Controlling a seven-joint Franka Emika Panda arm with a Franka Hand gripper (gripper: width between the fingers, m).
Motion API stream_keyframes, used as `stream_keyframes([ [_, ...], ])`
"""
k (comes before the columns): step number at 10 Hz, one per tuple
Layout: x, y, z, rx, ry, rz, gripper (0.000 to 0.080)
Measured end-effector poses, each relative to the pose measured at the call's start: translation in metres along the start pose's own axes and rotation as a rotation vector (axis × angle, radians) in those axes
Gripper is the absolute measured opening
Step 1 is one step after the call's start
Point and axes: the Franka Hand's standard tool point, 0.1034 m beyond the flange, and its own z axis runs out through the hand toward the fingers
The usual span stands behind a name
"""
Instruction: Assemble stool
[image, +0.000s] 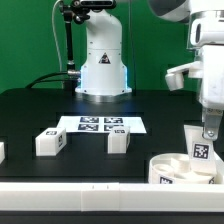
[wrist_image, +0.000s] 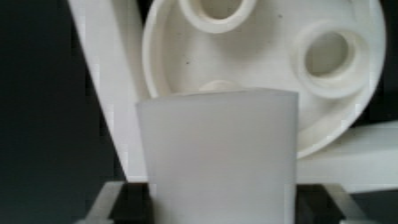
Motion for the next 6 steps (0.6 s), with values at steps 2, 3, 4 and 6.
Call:
stream_keyframes([
  [2, 0.0015, -0.0006, -0.0004, 0.009, -0.008, 0.093, 0.0341],
  [3, 0.002, -0.001, -0.0004, 0.012, -0.006, 0.182, 0.0341],
  [4, 0.0021, -0.0012, -0.0003, 0.014, -0.005, 0.241, 0.0341],
  [6, 0.0024, -0.0015, -0.0004, 0.02, -0.002, 0.371, 0.0341],
])
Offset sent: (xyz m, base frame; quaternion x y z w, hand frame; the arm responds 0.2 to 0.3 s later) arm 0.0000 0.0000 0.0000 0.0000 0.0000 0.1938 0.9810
